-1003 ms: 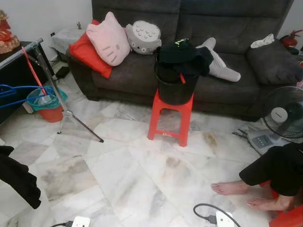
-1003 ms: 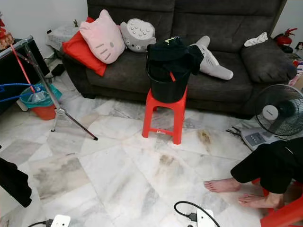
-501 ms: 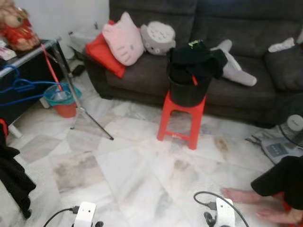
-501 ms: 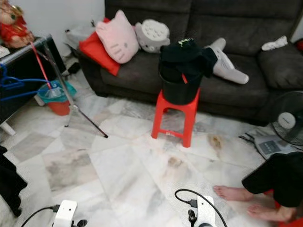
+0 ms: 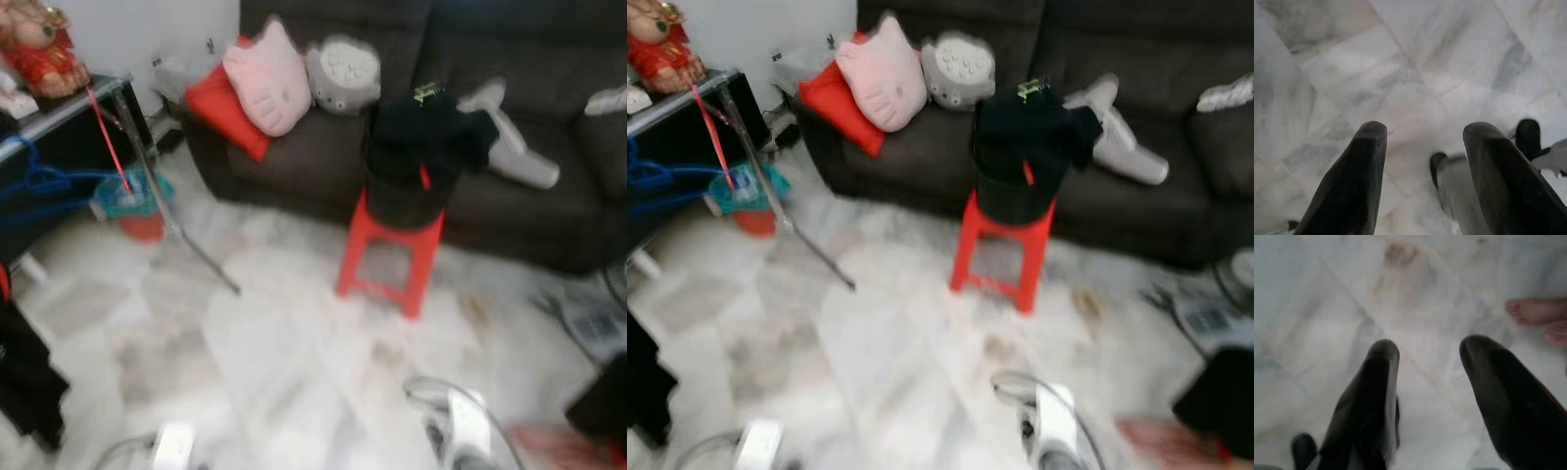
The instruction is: Hang hanger
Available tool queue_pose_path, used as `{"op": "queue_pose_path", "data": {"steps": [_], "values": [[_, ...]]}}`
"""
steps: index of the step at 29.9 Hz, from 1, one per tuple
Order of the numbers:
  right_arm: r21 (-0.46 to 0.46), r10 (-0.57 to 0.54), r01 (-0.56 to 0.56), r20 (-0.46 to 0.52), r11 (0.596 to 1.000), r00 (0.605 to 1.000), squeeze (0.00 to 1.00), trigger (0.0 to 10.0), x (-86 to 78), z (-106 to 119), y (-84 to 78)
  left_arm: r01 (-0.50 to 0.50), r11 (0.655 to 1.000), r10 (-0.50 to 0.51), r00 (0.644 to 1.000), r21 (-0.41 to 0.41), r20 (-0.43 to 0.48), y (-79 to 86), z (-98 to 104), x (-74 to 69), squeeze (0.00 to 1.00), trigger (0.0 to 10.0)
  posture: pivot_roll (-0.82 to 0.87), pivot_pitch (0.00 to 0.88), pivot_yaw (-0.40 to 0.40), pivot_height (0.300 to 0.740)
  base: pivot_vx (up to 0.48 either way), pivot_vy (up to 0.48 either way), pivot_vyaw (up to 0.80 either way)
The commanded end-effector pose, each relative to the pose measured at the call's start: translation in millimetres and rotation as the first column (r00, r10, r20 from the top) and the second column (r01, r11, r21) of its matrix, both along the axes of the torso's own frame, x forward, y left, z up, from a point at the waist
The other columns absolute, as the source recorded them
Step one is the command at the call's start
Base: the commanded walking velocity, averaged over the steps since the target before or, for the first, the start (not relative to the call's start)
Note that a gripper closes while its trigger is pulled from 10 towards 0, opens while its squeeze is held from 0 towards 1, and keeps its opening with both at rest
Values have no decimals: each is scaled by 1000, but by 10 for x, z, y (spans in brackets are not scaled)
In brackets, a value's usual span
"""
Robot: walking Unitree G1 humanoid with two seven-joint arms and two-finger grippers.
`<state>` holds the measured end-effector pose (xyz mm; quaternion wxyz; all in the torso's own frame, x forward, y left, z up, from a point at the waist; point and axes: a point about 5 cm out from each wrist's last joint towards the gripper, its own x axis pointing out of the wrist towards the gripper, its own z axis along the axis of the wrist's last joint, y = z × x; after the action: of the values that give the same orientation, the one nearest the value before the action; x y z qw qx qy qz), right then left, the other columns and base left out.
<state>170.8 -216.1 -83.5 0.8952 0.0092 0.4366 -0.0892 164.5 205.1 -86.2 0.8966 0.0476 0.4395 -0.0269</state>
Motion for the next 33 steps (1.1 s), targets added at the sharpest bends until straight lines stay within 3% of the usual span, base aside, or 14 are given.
{"op": "queue_pose_path", "data": {"steps": [1, 10, 25, 33], "values": [[22, -3, 3, 14, 1000, 1000, 0, 10000, 24, -3, 85, -2, 1000, 3, 1000, 28, -27, 108, -12, -70, 0, 10000, -79, 0, 25, 740, 251, 0, 0], [26, 5, -5, 1, 1000, 1000, 0, 10000, -13, -26, 118, -4, 1000, 4, 1000, 26, -8, 138, 21, -11, 0, 10000, -62, 0, 20, 740, 252, 0, 0], [33, -23, 24, -15, 999, 1000, 0, 10000, -45, -40, 98, -8, 1000, 9, 1000, 29, -25, 166, 2, -66, 0, 10000, -61, 0, 23, 740, 256, 0, 0], [26, -15, 15, -17, 1000, 1000, 0, 10000, -48, -41, 98, -11, 1000, 11, 999, 27, -32, 167, -6, -85, 0, 10000, -59, 0, 19, 740, 257, 0, -477]]}}
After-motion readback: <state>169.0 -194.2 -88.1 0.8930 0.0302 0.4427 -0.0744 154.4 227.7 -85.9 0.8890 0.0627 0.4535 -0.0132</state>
